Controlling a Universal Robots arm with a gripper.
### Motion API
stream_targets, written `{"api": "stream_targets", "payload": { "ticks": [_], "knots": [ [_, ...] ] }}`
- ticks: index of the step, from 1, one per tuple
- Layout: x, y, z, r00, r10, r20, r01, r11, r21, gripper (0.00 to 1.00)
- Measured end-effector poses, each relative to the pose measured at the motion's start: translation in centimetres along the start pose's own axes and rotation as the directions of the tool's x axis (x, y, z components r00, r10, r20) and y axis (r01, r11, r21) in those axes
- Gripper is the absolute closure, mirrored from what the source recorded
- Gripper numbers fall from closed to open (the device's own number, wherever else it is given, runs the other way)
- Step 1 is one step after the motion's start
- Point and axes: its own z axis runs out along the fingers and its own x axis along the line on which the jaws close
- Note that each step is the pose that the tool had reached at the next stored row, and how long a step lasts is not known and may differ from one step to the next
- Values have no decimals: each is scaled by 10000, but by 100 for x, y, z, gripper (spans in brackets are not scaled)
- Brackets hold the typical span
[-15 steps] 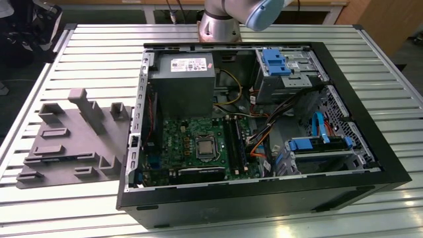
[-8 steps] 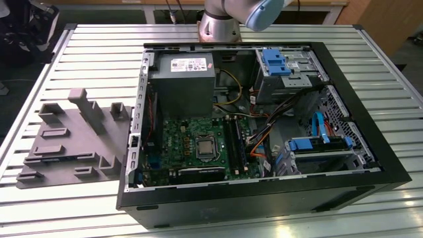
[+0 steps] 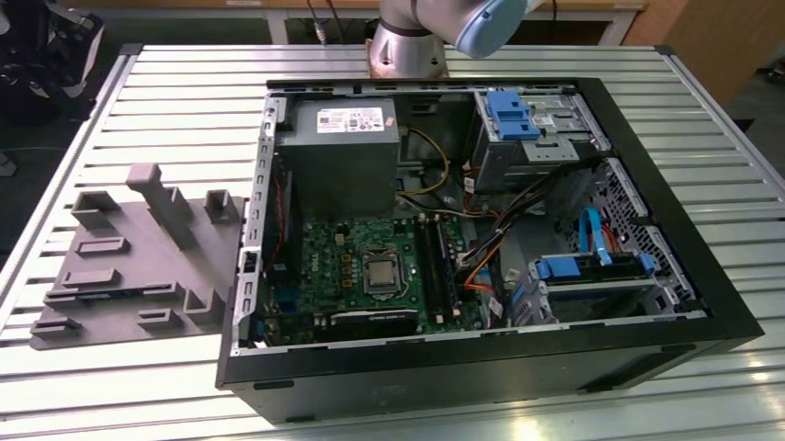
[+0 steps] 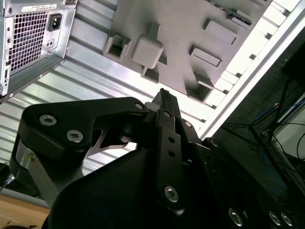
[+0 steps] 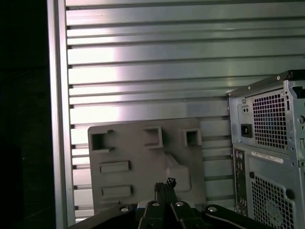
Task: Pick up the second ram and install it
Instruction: 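Reach for the second ram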
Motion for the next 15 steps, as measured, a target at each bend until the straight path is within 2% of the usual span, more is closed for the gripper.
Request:
{"api": "stream_targets", "payload": {
  "ticks": [15],
  "knots": [
    [81,-64,31,10000,0,0,0,10000,0,89]
  ]
}}
